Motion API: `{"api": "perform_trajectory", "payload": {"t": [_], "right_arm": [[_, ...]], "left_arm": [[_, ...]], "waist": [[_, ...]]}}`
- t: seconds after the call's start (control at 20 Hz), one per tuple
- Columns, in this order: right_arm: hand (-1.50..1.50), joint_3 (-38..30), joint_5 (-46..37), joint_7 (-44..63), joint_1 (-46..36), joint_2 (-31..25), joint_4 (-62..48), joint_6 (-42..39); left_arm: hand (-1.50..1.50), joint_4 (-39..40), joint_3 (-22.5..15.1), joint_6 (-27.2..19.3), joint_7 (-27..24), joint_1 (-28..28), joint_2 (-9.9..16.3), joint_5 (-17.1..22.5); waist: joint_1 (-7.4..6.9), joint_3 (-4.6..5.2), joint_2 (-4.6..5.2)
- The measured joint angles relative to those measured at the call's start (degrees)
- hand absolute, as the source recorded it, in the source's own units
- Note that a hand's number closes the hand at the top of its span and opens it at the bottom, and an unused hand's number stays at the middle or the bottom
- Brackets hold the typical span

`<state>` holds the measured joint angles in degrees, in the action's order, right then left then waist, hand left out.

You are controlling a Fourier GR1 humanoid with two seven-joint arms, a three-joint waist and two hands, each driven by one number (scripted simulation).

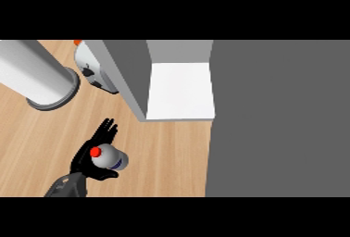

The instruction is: Pick up the bottled water, place it into the cabinet and close the cabinet

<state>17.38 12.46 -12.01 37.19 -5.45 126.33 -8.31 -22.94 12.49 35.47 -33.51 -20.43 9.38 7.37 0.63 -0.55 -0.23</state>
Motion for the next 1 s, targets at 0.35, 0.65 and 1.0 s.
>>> {"api": "perform_trajectory", "payload": {"t": [0.35,0.65,1.0], "right_arm": [[-1.5,0.83,-0.91,-0.47,-0.58,0.39,-0.66,0.54],[-1.5,0.38,-0.25,-1.53,1.06,-0.64,-0.25,-0.28],[-1.5,0.6,-0.33,-0.7,0.18,-0.4,-0.31,0.79]], "left_arm": [[1.5,-0.57,-1.65,-0.04,-1.13,-0.03,-1.27,-0.69],[1.5,-1.08,-3.38,0.34,-0.25,-0.26,-3.18,-1.12],[1.5,-3.67,-3.98,-0.18,-0.79,1.33,-4.1,-0.27]], "waist": [[0.07,0.02,0.02],[0.08,0.17,0.08],[-0.14,0.47,0.15]]}}
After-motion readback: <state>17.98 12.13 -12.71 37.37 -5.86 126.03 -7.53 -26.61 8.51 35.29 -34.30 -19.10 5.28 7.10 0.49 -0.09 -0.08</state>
